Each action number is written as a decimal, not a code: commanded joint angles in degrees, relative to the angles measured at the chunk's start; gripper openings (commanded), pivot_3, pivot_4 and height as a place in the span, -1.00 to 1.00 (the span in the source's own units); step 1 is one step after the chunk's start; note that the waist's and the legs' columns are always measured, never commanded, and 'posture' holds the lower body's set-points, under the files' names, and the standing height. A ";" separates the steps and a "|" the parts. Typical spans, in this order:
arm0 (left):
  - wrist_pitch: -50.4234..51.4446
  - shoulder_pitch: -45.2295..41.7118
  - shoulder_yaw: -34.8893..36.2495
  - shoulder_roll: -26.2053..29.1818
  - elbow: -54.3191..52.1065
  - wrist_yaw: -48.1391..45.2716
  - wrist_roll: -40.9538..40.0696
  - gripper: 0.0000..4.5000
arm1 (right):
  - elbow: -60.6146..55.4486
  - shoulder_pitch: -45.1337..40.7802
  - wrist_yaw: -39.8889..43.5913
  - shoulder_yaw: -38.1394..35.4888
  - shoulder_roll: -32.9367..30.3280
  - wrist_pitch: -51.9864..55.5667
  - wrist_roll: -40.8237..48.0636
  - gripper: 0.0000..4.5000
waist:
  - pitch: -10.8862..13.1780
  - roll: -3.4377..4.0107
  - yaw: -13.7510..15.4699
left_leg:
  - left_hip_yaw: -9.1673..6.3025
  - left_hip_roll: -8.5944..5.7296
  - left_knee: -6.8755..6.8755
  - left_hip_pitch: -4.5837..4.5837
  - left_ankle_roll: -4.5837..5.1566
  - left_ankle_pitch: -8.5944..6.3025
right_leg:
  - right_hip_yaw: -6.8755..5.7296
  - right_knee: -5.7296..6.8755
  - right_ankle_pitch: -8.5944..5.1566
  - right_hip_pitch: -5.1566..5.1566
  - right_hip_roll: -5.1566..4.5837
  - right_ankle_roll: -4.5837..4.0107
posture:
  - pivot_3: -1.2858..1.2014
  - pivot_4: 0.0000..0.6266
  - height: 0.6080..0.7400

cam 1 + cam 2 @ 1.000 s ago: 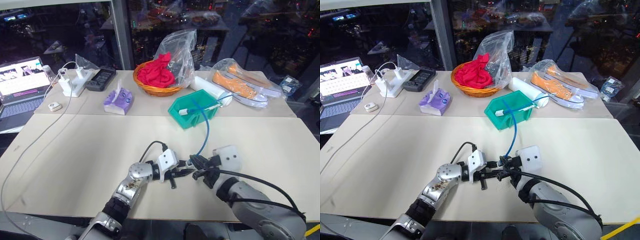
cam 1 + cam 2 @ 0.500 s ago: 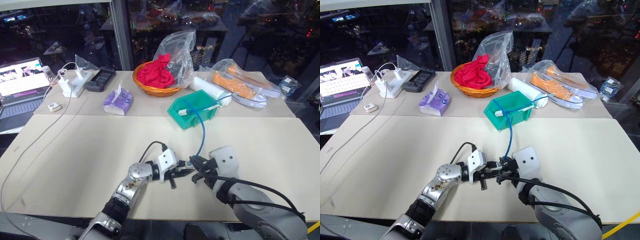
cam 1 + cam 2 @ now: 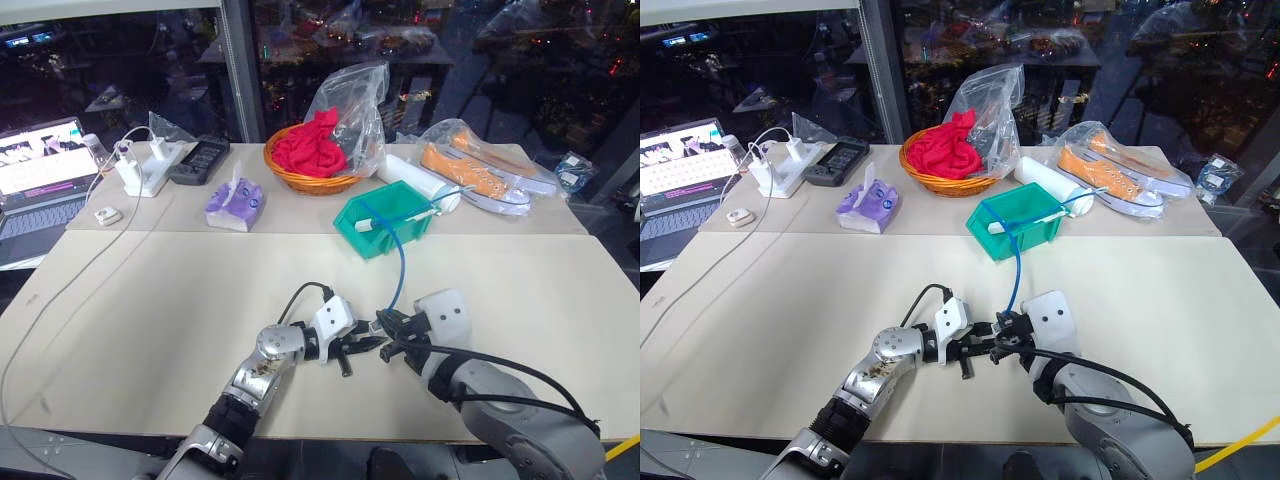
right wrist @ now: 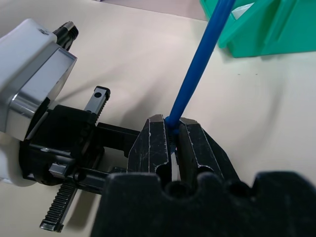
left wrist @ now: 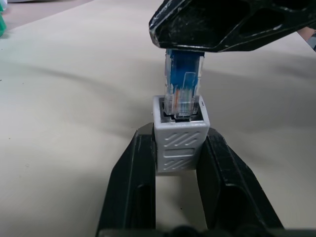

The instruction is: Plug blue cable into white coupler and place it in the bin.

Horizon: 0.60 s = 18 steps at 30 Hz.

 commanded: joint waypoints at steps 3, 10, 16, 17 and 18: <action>-0.05 -0.52 0.20 -2.08 -3.90 0.19 -2.12 -0.70 | 3.64 2.86 3.42 1.70 1.58 5.97 3.46 -1.00 | -0.02 0.00 -0.01 | 0.00 0.00 0.00 0.01 0.00 0.00 | 0.00 0.00 0.00 0.00 0.00 0.00 | 0.03 -0.52 0.83; 2.37 -1.15 0.57 -3.09 -5.02 1.10 -2.70 -0.70 | 3.67 2.84 4.14 5.83 0.36 2.89 -1.18 -1.00 | -0.08 0.05 -0.01 | 0.00 0.00 -0.01 0.00 0.00 0.00 | 0.00 0.00 0.00 0.01 0.00 0.00 | 0.03 -0.52 0.83; 4.29 -1.76 0.78 -3.62 -6.06 1.25 -2.86 -0.70 | 3.93 2.51 3.43 10.60 -1.63 -0.82 -8.98 -1.00 | -0.13 0.08 0.15 | 0.00 0.00 -0.01 0.00 -0.29 0.16 | 0.00 -0.02 -0.02 0.00 0.00 0.03 | 0.03 -0.52 0.83; 4.39 -1.75 0.74 -3.61 -6.17 1.16 -2.83 -0.70 | 4.12 2.86 3.23 10.32 -0.82 -0.94 -9.21 -1.00 | -0.13 0.08 0.18 | 0.00 0.00 -0.01 0.00 -0.30 0.17 | 0.00 -0.02 -0.03 -0.02 0.00 0.03 | 0.03 -0.52 0.83; 4.50 -1.69 0.70 -3.59 -6.36 1.08 -2.83 -0.70 | 4.31 3.21 3.24 10.21 -0.22 -0.72 -9.50 -1.00 | -0.14 0.08 0.18 | 0.00 0.00 0.00 0.00 -0.32 0.18 | 0.00 -0.03 -0.03 -0.03 0.00 0.03 | 0.03 -0.52 0.83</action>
